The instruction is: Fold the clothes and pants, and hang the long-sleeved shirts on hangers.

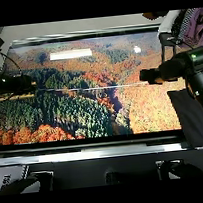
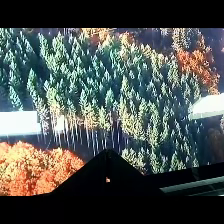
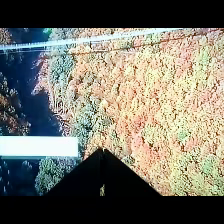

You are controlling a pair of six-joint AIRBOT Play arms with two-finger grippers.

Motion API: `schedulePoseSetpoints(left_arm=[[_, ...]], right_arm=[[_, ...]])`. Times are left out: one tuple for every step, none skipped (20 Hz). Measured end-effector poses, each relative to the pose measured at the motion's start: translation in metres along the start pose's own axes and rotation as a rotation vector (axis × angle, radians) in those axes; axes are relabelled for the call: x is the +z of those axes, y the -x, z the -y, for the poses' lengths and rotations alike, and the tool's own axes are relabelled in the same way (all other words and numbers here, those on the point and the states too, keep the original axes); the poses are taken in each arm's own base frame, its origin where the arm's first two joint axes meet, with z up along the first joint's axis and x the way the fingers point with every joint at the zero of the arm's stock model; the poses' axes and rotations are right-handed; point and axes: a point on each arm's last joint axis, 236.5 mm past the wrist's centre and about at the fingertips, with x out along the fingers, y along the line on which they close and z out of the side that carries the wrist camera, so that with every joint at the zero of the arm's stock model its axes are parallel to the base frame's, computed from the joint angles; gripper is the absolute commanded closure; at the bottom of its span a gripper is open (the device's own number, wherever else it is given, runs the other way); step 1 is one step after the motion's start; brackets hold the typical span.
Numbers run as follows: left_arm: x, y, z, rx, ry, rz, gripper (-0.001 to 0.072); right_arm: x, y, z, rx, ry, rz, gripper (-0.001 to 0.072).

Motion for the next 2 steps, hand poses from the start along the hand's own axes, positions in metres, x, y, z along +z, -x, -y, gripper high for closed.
schedulePoseSetpoints(left_arm=[[0.0000,-0.0002,0.0000,0.000,0.000,0.000,0.0692],[0.0000,0.0000,0.0000,0.000,0.000,0.000,0.0692]], right_arm=[[0.0000,0.0000,0.0000,0.000,0.000,0.000,0.0676],[0.0000,0.0000,0.0000,0.000,0.000,0.000,0.0676]])
